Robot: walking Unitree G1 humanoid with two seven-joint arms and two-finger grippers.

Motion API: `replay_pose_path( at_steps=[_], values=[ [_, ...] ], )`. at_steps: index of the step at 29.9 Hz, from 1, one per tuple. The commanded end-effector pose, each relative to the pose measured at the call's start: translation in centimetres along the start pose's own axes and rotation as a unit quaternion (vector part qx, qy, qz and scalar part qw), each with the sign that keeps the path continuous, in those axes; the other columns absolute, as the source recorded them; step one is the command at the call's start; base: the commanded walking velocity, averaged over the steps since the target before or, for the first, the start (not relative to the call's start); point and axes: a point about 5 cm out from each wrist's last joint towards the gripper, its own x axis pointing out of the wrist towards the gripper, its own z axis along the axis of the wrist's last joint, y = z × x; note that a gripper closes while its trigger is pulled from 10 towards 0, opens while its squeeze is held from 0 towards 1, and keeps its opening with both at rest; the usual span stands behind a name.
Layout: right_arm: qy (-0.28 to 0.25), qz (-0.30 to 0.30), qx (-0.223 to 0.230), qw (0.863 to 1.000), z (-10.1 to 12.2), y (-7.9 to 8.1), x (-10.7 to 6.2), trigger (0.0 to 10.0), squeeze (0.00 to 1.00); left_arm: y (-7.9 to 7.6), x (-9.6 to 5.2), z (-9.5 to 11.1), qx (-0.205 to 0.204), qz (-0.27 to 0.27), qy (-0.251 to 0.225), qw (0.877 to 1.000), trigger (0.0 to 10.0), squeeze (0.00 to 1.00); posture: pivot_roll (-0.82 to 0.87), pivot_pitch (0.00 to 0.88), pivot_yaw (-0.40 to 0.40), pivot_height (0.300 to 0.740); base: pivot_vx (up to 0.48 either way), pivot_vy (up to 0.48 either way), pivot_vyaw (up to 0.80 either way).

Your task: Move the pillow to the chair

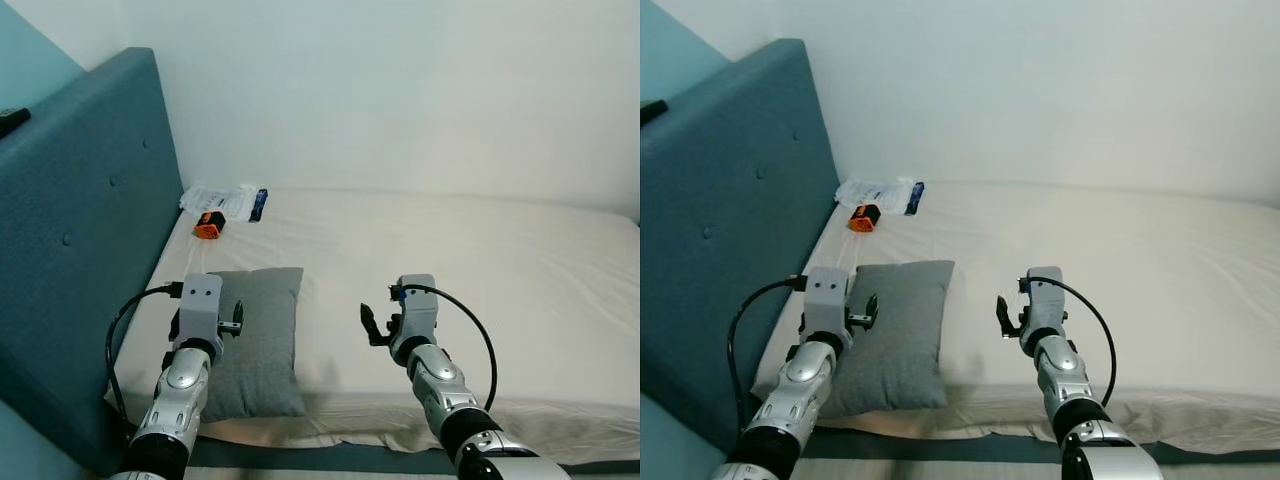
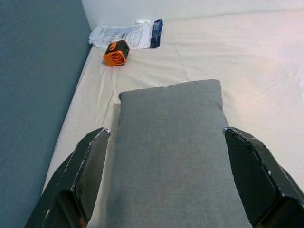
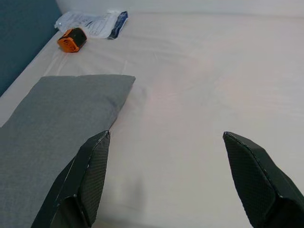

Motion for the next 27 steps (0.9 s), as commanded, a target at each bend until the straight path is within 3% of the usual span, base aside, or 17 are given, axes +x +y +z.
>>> replay_pose_path(
  at_steps=[1,27],
  values=[
    [0.005,-0.005,0.006,1.000,-0.07,0.03,0.05,10.0,0.00,0.37,0.03,-0.10,0.008,0.007,0.005,1.000,10.0,0.00,0.03,0.000,-0.083,0.736,0.000,0.000,0.00],
    [0.002,-0.004,0.010,1.000,0.28,-0.14,0.17,10.0,0.00,0.38,0.24,0.07,0.004,0.020,0.008,1.000,10.0,0.00,0.02,0.000,-0.082,0.651,0.000,0.000,0.00]
  ],
)
